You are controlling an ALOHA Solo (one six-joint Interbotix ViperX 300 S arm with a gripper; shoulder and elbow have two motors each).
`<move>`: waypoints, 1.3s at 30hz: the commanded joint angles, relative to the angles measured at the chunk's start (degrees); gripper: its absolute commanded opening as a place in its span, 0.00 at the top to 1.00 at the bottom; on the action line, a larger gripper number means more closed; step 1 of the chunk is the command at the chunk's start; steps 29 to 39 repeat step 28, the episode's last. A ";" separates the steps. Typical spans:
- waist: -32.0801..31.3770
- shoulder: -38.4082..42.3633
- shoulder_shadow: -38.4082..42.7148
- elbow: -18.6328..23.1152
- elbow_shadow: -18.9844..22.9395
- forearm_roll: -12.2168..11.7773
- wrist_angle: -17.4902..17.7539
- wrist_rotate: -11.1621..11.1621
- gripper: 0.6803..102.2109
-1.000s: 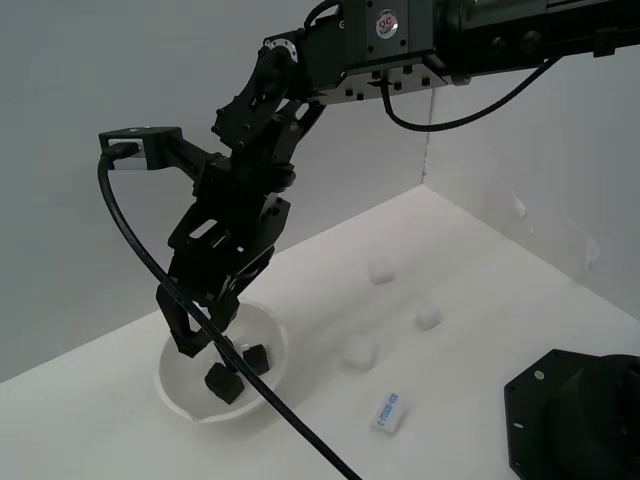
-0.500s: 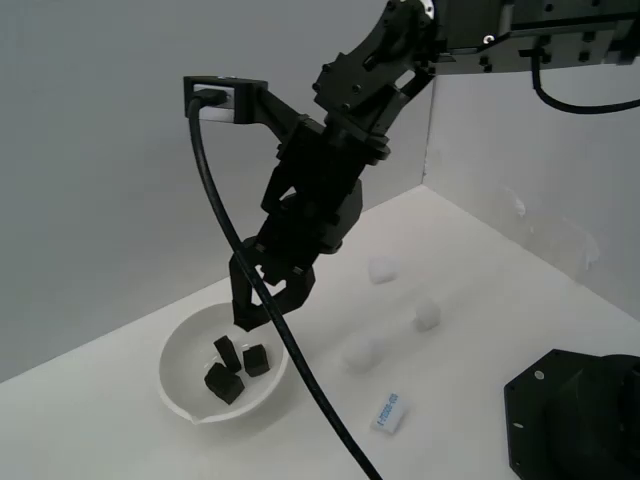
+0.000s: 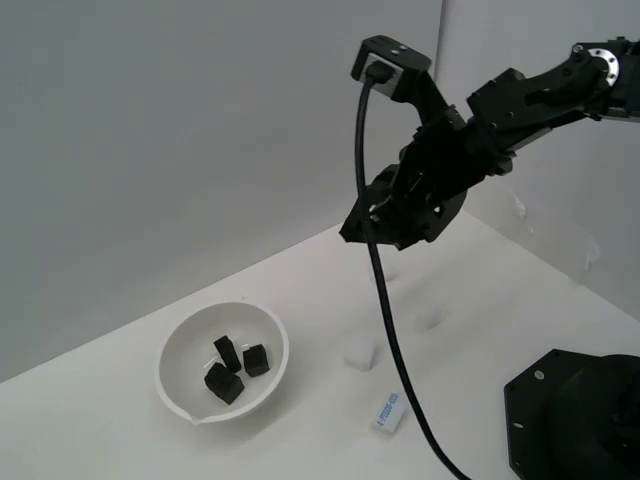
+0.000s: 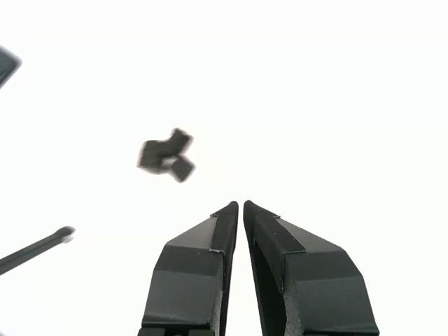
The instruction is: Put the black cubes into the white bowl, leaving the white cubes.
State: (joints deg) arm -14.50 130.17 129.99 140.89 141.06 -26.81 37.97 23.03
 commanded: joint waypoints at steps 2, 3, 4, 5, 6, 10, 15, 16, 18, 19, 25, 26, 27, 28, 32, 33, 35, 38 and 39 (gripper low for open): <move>3.52 7.38 7.47 4.83 4.57 1.32 -4.92 0.53 0.98; 4.66 9.49 9.49 6.15 5.89 1.49 -5.71 0.53 0.98; 5.63 11.34 11.43 7.21 7.03 1.58 -6.24 0.53 0.98; 6.42 13.10 13.18 8.17 8.00 1.58 -6.77 0.53 0.98; 7.12 15.03 15.12 9.23 8.96 1.58 -7.03 0.62 0.98; 8.88 22.50 22.68 12.74 12.57 2.90 -8.26 1.14 0.98; 9.67 30.67 30.94 16.08 16.00 5.54 -8.35 1.14 0.98; 9.84 31.99 32.17 16.61 16.52 5.54 -8.26 1.14 0.98; 10.11 34.28 34.45 17.58 17.40 5.54 -8.26 1.14 0.98; 10.20 35.33 35.42 17.93 17.58 5.54 -8.17 1.14 0.98; 10.46 40.96 41.31 18.72 18.37 5.80 -8.09 1.14 0.97; 10.46 41.75 42.19 18.81 18.54 5.80 -8.09 1.14 0.98; 10.46 42.45 42.98 18.90 18.63 5.89 -8.00 1.14 0.97; 10.46 43.15 43.59 18.98 18.63 5.89 -7.91 1.14 0.97; 10.46 43.15 43.59 18.98 18.63 5.89 -7.91 1.14 0.97; 10.46 43.15 43.59 18.98 18.63 5.89 -7.91 1.14 0.97; 10.46 43.15 43.59 18.98 18.63 5.89 -7.91 1.14 0.97; 10.46 43.15 43.59 18.98 18.63 5.89 -7.91 1.14 0.97; 10.46 43.15 43.59 18.98 18.63 5.89 -7.91 1.14 0.97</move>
